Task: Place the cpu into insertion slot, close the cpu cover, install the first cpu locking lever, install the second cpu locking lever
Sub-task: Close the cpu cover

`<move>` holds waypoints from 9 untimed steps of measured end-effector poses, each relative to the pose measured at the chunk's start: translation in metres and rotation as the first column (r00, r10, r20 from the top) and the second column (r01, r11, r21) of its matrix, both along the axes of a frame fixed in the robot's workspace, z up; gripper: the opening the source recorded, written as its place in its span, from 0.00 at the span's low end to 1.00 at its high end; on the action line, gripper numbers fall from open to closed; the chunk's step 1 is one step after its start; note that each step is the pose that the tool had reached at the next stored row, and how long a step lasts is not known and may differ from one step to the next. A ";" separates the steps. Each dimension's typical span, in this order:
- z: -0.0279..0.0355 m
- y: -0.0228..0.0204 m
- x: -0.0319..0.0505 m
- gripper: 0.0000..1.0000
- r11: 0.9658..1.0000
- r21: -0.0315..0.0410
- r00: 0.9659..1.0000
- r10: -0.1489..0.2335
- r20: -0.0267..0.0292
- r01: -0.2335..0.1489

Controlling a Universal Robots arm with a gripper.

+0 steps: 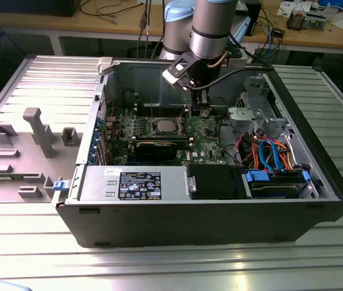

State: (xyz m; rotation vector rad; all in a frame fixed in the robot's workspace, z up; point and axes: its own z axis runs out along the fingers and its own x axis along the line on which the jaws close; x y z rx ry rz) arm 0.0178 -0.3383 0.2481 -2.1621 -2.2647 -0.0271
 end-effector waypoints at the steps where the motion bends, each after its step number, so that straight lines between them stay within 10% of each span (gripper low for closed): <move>1: 0.0000 0.0000 -0.0002 0.11 1.000 0.000 1.000 0.000 0.000 0.000; 9: 0.0000 0.0000 -0.0024 0.11 1.000 0.000 1.000 0.000 0.000 0.000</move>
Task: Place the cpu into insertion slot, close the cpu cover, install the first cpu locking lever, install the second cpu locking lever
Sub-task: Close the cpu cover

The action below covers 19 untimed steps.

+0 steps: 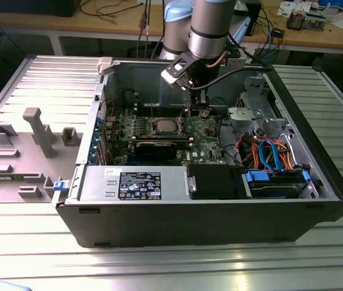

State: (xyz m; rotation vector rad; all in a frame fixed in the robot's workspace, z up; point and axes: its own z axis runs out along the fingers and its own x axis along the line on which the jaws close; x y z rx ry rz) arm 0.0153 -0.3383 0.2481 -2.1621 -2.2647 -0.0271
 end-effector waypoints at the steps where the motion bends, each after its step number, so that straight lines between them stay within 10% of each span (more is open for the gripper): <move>1: 0.0000 0.0000 -0.0002 0.11 1.000 0.000 1.000 0.000 0.000 0.000; 19: 0.0000 0.0000 -0.0039 0.11 1.000 0.000 1.000 0.000 0.000 0.000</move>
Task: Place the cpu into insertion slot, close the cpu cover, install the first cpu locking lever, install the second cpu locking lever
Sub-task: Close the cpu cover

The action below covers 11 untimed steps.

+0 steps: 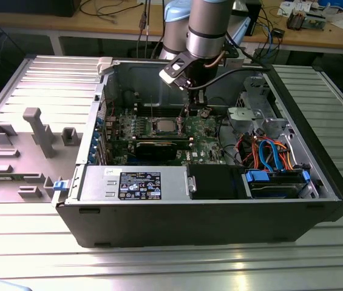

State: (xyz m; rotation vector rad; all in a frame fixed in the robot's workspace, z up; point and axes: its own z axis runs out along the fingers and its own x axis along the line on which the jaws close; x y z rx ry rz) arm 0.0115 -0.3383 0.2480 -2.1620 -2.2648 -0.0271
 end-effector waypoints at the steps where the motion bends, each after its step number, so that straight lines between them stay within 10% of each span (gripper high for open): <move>1: 0.0000 0.0000 -0.0003 0.11 1.000 0.000 1.000 0.000 0.000 0.000; 11: 0.0000 0.0000 -0.0022 0.11 1.000 0.000 1.000 0.000 0.000 0.000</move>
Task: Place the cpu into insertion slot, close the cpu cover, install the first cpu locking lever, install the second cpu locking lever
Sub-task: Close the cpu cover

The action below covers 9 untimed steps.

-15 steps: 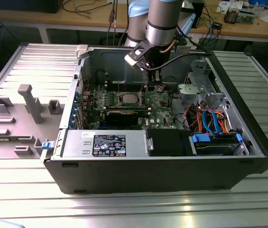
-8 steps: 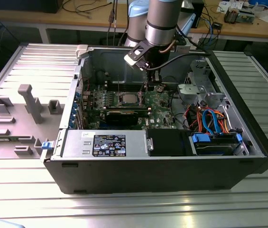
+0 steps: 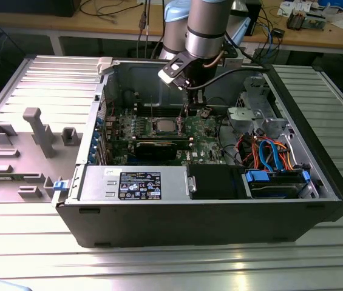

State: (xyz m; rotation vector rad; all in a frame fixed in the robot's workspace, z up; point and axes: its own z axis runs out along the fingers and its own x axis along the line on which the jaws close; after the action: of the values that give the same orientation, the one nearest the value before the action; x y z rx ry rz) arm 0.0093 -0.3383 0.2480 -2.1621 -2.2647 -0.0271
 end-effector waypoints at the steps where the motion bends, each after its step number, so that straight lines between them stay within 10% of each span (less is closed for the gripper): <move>1: 0.0000 0.0000 -0.0003 0.11 1.000 0.000 1.000 0.000 0.000 0.000; 9: 0.0000 0.0000 -0.0016 0.11 1.000 0.000 1.000 0.000 0.000 0.000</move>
State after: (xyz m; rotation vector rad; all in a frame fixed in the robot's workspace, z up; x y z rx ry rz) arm 0.0077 -0.3383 0.2480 -2.1621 -2.2647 -0.0271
